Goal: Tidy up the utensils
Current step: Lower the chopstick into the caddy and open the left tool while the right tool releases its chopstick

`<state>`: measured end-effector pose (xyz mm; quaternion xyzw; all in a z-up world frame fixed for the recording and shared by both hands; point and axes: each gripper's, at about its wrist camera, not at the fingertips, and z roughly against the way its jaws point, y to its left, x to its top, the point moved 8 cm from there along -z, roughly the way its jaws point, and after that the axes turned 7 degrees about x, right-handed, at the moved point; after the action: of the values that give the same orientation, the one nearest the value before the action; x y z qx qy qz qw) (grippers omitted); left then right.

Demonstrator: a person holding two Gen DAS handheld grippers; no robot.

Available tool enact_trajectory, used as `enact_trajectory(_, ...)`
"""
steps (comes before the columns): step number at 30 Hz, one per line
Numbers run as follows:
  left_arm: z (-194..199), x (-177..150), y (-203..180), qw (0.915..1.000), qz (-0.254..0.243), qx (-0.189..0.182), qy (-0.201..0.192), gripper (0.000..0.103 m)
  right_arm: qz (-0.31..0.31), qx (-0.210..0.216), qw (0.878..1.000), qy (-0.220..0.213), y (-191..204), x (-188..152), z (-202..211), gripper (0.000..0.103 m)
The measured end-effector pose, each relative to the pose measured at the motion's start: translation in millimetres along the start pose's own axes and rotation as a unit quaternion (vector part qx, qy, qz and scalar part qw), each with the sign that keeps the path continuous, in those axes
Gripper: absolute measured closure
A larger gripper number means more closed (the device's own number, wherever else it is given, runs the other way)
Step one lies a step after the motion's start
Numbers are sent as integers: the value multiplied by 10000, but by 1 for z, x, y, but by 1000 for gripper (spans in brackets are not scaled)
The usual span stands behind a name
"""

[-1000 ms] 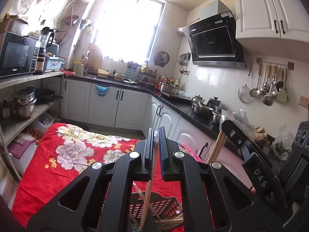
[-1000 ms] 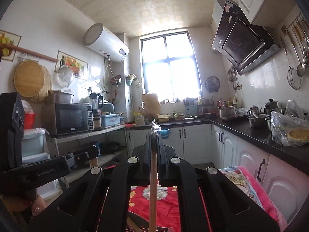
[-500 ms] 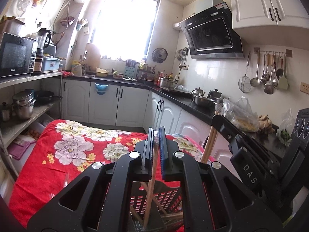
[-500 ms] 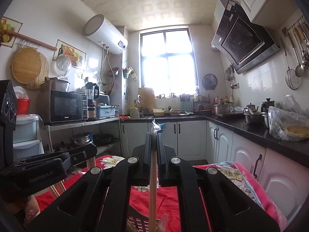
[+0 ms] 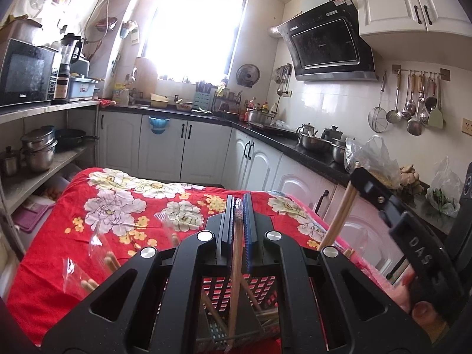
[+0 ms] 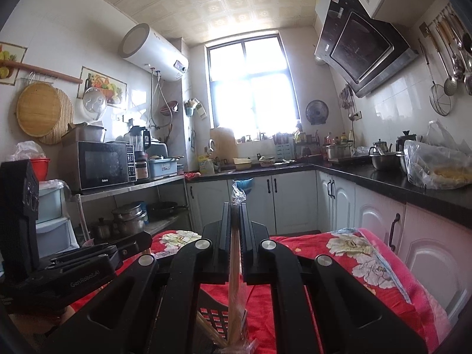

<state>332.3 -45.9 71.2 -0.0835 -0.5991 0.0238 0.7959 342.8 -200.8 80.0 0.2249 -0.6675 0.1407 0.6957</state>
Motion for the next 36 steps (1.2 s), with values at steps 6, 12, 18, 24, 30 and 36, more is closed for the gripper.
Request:
enact_trajectory(6,4,-2,3,10000,29,63,-62,100,-218,36,9997,117,0,-4,11,97)
enact_trajectory(12,6,-1,7,9999,54,116,-98,100,-417,88,9988,255,1,-11,21,88)
enact_trajectory(18,6,-6,13,9998,72,186,-41,100,-507,56,9982,327,1,-15,28,81)
enact_trajectory(24,9,-13,17,9996,99,257,65,96,-569,31,9976,395,1,-18,35,76)
enact_trajectory(30,12,-23,23,9991,137,330,246,86,-590,-13,9972,464,0,-23,44,73)
enact_trajectory(36,18,-31,28,9983,203,389,386,71,-655,-76,9959,612,-3,-33,52,69)
